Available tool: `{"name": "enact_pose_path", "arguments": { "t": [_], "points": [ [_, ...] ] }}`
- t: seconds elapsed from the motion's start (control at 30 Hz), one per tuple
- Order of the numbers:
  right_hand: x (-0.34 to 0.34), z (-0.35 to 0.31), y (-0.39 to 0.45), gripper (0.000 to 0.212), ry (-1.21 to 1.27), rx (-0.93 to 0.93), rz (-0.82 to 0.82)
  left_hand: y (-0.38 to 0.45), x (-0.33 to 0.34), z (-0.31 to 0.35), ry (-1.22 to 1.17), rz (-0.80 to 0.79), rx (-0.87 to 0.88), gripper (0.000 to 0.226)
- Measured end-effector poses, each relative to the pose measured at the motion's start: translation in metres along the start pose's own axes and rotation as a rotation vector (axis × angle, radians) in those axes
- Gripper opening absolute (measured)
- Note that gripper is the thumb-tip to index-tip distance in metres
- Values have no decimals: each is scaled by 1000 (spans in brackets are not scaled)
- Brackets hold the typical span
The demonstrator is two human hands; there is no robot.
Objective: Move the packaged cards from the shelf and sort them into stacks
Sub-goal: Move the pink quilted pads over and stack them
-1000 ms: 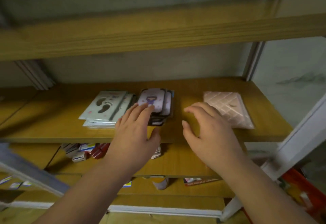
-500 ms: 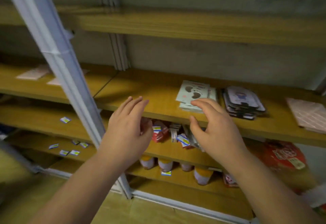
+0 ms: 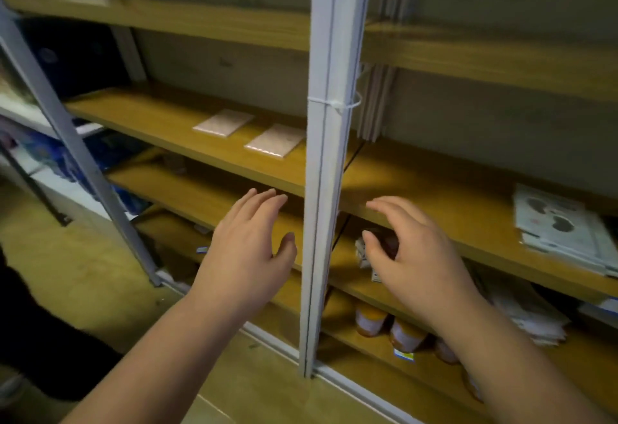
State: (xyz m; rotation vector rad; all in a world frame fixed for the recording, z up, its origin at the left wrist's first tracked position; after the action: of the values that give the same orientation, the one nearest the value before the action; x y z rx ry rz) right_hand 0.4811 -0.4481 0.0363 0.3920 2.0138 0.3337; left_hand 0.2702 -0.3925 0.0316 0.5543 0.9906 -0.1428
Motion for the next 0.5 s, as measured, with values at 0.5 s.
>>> {"name": "enact_pose_path", "arguments": {
  "t": [0.5],
  "points": [
    [143,-94,166,43,108,-138,-114,108,-36,-156,142,37,-130,62]
  ]
}}
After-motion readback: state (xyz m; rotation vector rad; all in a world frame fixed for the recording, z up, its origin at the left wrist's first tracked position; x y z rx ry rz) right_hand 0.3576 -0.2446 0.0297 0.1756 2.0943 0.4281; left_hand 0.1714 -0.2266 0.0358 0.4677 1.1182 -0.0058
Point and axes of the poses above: each hand's wrist, its own y-axis towards the middle knuckle, its own x-axis out of the palm, z = x × y, the point moved 4 cm from there along y, towards the middle knuckle, and after that the axes turned 4 degrees about x, right-handed, at the moved point
